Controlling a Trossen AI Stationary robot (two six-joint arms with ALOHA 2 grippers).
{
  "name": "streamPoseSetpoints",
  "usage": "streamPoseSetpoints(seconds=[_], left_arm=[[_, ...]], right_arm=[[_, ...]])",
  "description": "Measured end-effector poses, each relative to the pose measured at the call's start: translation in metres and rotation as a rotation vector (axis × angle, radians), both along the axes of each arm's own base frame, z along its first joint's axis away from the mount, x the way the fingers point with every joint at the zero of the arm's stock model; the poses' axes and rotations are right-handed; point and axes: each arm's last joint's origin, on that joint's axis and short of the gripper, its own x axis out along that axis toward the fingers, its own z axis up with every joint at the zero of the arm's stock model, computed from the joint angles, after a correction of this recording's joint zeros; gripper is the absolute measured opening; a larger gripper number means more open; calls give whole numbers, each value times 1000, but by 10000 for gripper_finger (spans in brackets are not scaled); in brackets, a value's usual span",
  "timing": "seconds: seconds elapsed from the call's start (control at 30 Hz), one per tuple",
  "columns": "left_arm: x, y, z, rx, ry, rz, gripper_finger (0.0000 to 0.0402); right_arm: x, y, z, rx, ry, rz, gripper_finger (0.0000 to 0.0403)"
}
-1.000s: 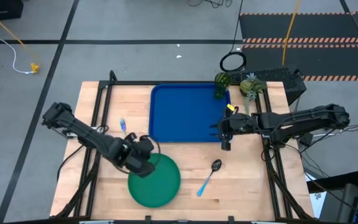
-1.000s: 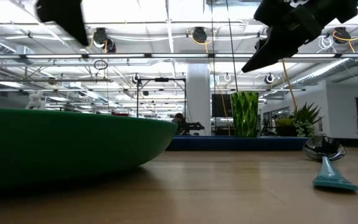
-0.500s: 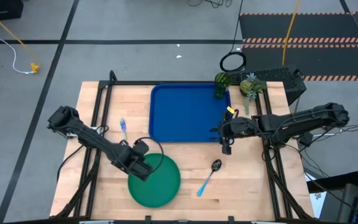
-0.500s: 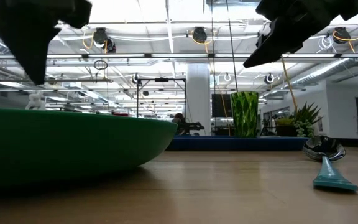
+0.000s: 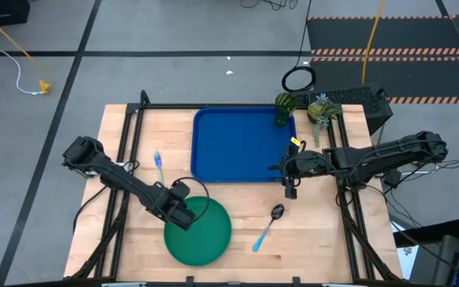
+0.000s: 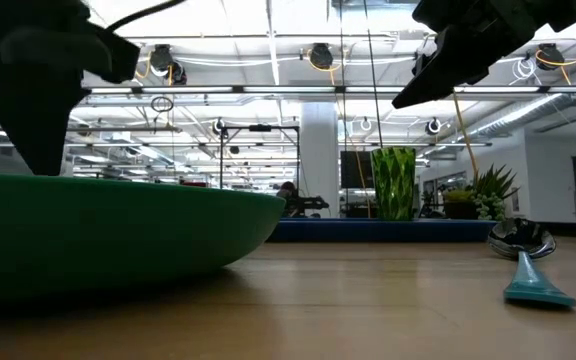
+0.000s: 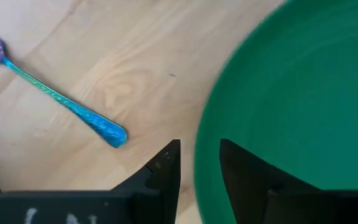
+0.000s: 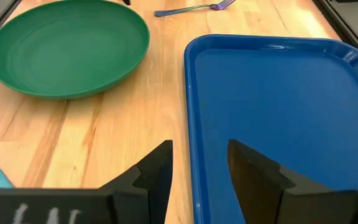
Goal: Pick and place plate/cup/fork/spoon on tray
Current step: Put the green plate on the blue serving tray to the bottom left of the green glass
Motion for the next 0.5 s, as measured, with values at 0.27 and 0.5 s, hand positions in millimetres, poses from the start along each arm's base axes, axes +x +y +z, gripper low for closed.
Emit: streamPoseSetpoints(seconds=[0.27,0.5], left_arm=[[-4,4,-27,-29,-35,-1,120],[-12,9,-46,-37,-36,4,120]], right_arm=[[0,0,0,-1,0,0,146],[0,0,0,-1,0,0,146]])
